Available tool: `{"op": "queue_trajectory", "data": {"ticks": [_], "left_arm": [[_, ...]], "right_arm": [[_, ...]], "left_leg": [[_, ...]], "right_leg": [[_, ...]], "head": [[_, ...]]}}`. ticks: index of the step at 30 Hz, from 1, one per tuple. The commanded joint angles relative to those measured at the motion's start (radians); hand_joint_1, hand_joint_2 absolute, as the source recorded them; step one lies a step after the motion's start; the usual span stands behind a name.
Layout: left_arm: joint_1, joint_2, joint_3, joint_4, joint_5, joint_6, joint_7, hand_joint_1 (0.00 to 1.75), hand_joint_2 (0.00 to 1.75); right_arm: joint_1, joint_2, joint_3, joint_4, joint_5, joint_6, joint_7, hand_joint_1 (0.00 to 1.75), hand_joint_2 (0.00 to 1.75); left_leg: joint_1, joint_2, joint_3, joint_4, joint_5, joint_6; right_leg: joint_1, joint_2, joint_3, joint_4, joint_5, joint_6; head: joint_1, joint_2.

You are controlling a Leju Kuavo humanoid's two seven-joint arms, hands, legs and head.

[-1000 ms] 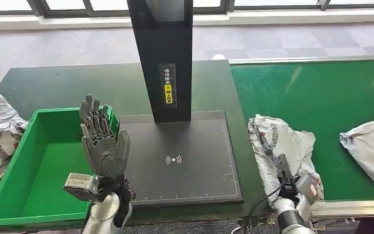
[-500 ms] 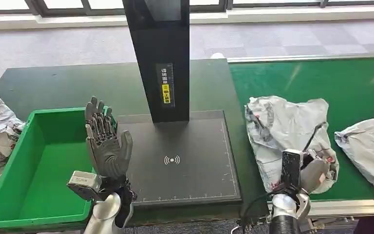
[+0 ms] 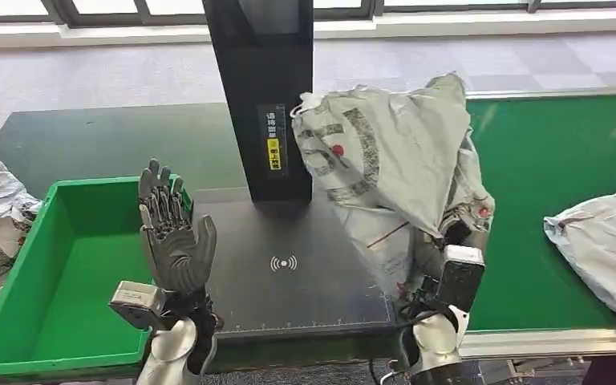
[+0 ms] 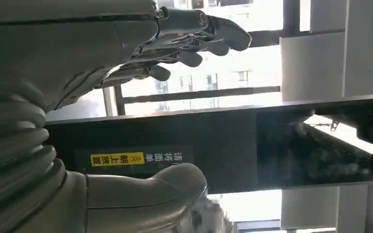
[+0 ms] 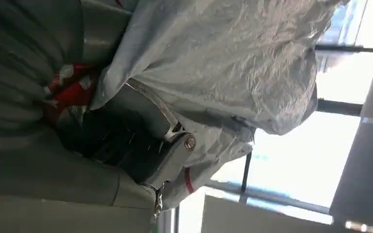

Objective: Moved the parcel from conveyor to table for the left to box.

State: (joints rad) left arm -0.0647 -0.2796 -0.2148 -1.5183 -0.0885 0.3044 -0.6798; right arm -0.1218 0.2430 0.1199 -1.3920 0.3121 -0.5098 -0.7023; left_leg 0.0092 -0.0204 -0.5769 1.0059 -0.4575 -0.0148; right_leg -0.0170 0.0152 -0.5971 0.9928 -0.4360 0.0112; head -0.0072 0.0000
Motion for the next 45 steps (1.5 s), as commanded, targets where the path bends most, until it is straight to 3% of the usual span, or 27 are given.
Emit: {"op": "queue_trajectory", "data": {"ticks": [1,8,12,22,23,24,28,29,38,43,45], "left_arm": [[0.056,-0.069,0.035,0.014,0.004,-0.006,-0.018,0.0,1.75],[0.054,-0.069,0.041,0.01,0.008,-0.002,-0.018,0.0,1.75],[0.044,-0.062,0.038,0.027,0.009,-0.014,-0.018,0.0,1.75],[0.033,-0.06,0.035,0.044,0.008,-0.014,-0.018,0.0,1.75],[0.033,-0.06,0.035,0.044,0.007,-0.012,-0.018,0.0,1.75],[0.035,-0.061,0.035,0.042,0.006,-0.012,-0.018,0.0,1.75],[0.036,-0.063,0.034,0.044,0.008,-0.015,-0.018,0.0,1.75],[0.035,-0.062,0.033,0.046,0.007,-0.015,-0.018,0.0,1.75],[0.003,-0.04,-0.011,0.14,-0.161,0.074,-0.018,0.0,1.75],[-0.037,-0.005,-0.016,0.271,-0.459,0.122,0.052,0.0,1.75],[-0.051,-0.019,-0.006,0.311,-0.47,0.13,0.042,0.0,1.75]], "right_arm": [[-0.027,-0.029,0.122,0.045,0.023,0.067,0.004,1.75,1.75],[-0.074,0.028,0.042,0.221,0.216,0.134,0.036,1.75,1.75],[-0.077,0.042,0.028,0.274,0.321,0.149,0.083,1.75,1.75],[-0.069,0.046,0.007,0.276,0.342,0.148,0.104,1.75,1.75],[-0.069,0.051,-0.009,0.282,0.353,0.129,0.117,1.2,1.75],[-0.068,0.053,-0.021,0.292,0.363,0.116,0.126,0.0,1.75],[-0.055,0.051,-0.044,0.299,0.355,0.114,0.132,0.0,1.75],[-0.054,0.049,-0.05,0.307,0.354,0.117,0.139,0.0,0.0],[-0.076,0.049,-0.07,0.374,0.366,0.136,0.156,0.0,0.0],[-0.062,0.046,-0.08,0.37,0.362,0.157,0.155,0.0,0.0],[-0.059,0.042,-0.081,0.371,0.362,0.158,0.154,0.0,0.0]], "left_leg": [[0.0,0.002,0.002,-0.001,-0.001,0.0],[0.001,0.007,0.005,-0.003,-0.001,0.001],[0.001,0.002,0.002,-0.002,-0.001,0.0],[0.0,0.001,0.002,-0.001,-0.001,0.001],[0.0,0.0,0.001,-0.001,0.0,0.0],[0.0,0.001,0.002,-0.002,-0.001,0.001],[0.0,0.001,0.003,-0.002,0.0,0.001],[0.0,0.0,0.001,-0.001,0.0,0.0],[0.0,-0.001,0.002,-0.001,0.0,0.0],[0.0,0.0,0.004,-0.003,0.0,0.001],[0.0,-0.002,0.003,-0.003,0.001,0.001]], "right_leg": [[0.001,0.0,0.002,-0.001,0.0,-0.001],[0.001,0.003,0.004,-0.004,0.001,-0.001],[0.001,0.0,0.003,-0.002,0.0,-0.001],[0.001,0.0,0.002,-0.001,0.0,0.0],[0.0,-0.001,0.002,-0.001,0.0,0.0],[0.001,-0.001,0.003,-0.002,0.0,-0.001],[0.001,-0.002,0.004,-0.003,0.0,-0.001],[0.0,-0.001,0.002,-0.001,0.0,0.0],[0.0,-0.002,0.002,-0.001,0.0,0.0],[0.001,-0.003,0.004,-0.003,0.0,-0.001],[0.001,-0.004,0.004,-0.003,0.0,-0.001]], "head": [[0.0,0.0],[0.0,0.0],[0.0,0.0],[0.0,0.0],[0.0,0.0],[0.0,0.0],[0.0,0.0],[0.0,0.0],[0.0,0.0],[0.0,0.0],[0.0,0.0]]}}
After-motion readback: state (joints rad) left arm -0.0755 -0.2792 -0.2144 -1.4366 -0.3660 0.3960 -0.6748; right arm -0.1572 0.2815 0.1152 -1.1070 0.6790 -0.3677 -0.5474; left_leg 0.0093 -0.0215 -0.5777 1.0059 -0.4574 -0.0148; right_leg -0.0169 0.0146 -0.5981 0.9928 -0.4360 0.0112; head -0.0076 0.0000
